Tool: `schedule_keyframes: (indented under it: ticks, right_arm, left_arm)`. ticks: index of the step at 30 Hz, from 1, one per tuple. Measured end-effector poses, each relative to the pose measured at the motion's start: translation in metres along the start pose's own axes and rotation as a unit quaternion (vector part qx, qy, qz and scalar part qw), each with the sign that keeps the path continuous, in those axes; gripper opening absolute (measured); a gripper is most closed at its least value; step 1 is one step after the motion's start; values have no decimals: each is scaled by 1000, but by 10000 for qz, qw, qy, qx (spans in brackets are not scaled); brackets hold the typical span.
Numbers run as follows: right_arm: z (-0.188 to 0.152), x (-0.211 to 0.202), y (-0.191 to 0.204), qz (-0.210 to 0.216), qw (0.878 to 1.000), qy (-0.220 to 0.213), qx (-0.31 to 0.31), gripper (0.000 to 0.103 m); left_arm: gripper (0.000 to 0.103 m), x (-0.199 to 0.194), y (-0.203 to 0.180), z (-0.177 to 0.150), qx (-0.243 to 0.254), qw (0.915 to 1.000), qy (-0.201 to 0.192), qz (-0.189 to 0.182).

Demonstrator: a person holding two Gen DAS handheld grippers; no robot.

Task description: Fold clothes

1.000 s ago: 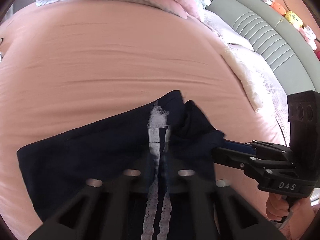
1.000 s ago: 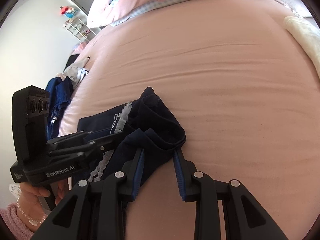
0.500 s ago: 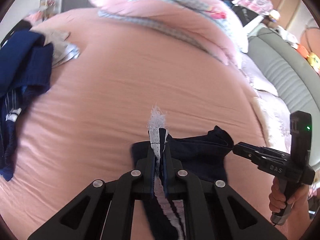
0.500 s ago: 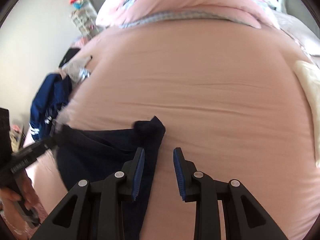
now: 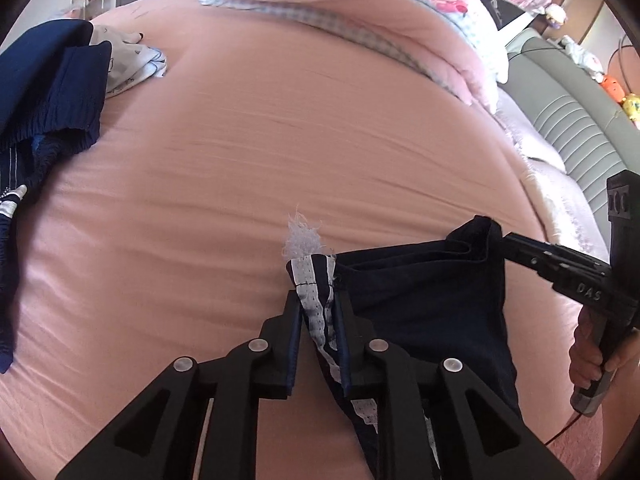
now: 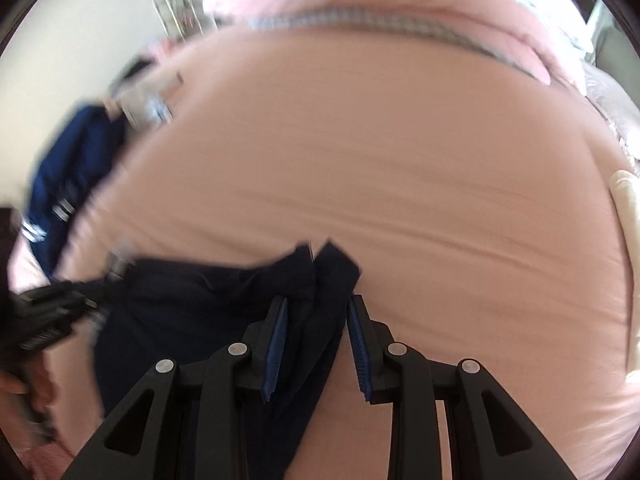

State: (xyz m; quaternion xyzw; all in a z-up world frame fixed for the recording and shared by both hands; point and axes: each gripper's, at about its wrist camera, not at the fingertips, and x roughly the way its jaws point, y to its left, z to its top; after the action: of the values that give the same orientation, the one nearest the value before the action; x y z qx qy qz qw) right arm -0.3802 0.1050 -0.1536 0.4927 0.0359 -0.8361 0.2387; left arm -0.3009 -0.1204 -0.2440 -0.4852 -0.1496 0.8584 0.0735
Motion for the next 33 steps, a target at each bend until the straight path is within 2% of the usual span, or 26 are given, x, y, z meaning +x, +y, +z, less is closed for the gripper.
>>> schedule_keyframes:
  ticks: [3, 5, 7, 9, 10, 12, 14, 16, 20, 23, 25, 27, 29, 31, 33]
  right_arm:
    - [9, -9, 6, 143, 9996, -61, -236, 30]
    - [18, -1, 15, -208, 9985, 48, -511, 30]
    - [26, 11, 18, -839, 9947, 109, -585, 30]
    - [35, 27, 11, -808, 9957, 245, -383, 30]
    - [39, 36, 7, -577, 9969, 424, -320, 30]
    - [39, 48, 11, -350, 9945, 814, -562, 30]
    - [29, 48, 20, -892, 9865, 861, -1067, 30]
    - [20, 45, 13, -1327, 9817, 840, -1075, 30]
    - [16, 22, -24, -1293, 9904, 489, -45, 30]
    - [20, 5, -33, -902, 9953, 240, 274, 30]
    - [25, 3, -21, -761, 9966, 298, -47, 30]
    - [31, 11, -3, -805, 9948, 399, -484, 30]
    - [29, 28, 5, -999, 9889, 744, -812, 30]
    - [22, 41, 0, -1373, 9805, 1042, -944, 30]
    - [18, 37, -10, -1446, 9814, 958, -825, 34]
  left_arm:
    - [16, -8, 8, -5, -34, 9999, -79, -99]
    - [16, -9, 10, -5, -31, 9998, -64, -164]
    - [16, -9, 10, -4, 8, 9998, -30, -191]
    - [16, -6, 5, -3, 53, 9998, -1, -187]
    - [16, -3, 2, -3, 67, 9998, 13, -182]
    - [16, 2, -3, 1, 61, 9998, 28, -196]
    - [16, 4, -6, 3, 63, 9998, 10, -208]
    - [16, 0, -4, 3, 64, 9997, -129, -214]
    - [16, -4, -5, 8, -12, 9990, -425, -167]
    - [16, -9, -3, 9, -28, 9984, -539, -151]
    - [16, -8, -2, 10, -16, 9986, -521, -129]
    - [16, -7, 0, 9, -17, 9988, -485, -114]
    - [16, -7, 1, 7, 8, 9990, -429, -116]
    - [16, -6, 0, 5, 71, 9992, -390, -105]
    - [16, -6, -1, 4, 161, 9992, -366, -88]
